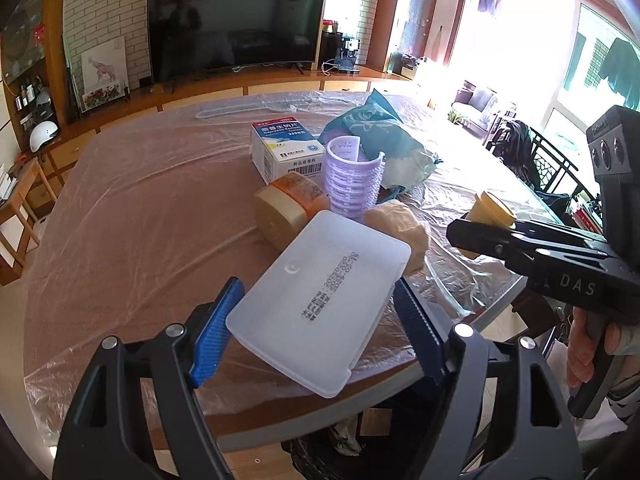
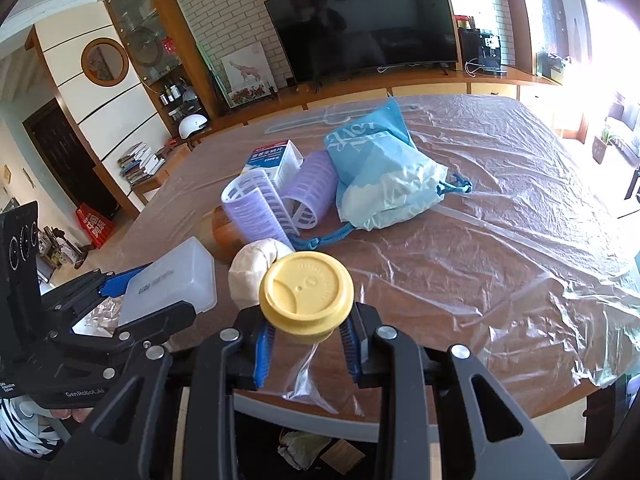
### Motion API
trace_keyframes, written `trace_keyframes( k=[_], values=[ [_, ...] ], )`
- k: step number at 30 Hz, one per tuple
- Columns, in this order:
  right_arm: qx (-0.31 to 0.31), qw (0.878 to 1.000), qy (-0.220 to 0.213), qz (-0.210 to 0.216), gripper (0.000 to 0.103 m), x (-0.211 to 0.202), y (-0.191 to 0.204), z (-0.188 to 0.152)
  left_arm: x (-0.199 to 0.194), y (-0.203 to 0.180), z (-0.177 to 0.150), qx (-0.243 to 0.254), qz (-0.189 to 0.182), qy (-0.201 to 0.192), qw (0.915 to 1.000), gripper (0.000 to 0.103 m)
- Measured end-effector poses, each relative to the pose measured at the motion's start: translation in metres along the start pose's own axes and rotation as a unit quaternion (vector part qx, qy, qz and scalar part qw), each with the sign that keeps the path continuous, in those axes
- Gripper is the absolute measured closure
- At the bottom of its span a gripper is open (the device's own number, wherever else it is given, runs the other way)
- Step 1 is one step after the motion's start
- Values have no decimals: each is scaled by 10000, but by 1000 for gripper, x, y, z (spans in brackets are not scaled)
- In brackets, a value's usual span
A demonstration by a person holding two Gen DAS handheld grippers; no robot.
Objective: Collect trash
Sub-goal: 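Lift the white case and yellow-lidded cup off the table with both tools, then lower the held case and cup over the black trash bin with both tools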
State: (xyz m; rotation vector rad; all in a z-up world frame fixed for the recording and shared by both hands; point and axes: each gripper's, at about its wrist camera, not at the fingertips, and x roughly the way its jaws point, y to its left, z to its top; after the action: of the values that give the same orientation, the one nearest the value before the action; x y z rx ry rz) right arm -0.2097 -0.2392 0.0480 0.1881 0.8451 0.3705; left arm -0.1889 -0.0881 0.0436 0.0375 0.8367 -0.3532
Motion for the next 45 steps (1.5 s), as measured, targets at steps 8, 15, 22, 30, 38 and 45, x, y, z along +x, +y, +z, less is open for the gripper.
trace_keyframes(
  k=[8,15,22,30,38,45],
  values=[
    [-64,9999,-2,82,74,-14,4,-9,-12,-15,-7,32,-14,-53,10000,25],
    [-128,9998,-20,176,74,-33,5,-23,-25,-32,-17,43,-34,-68,10000,25],
    [-235,9993,13,280,74,-53,6,-39,-42,-52,-32,47,-38,-95,9999,25],
    [-256,9989,167,349,74,-64,-1,-61,-45,-70,-53,8,-6,35,10000,25],
    [-268,9982,371,381,74,-65,-5,-81,-41,-80,-75,-68,52,218,9997,25],
    [-365,9968,598,387,74,-58,-3,-97,-35,-86,-90,-143,126,367,9991,25]
  ],
)
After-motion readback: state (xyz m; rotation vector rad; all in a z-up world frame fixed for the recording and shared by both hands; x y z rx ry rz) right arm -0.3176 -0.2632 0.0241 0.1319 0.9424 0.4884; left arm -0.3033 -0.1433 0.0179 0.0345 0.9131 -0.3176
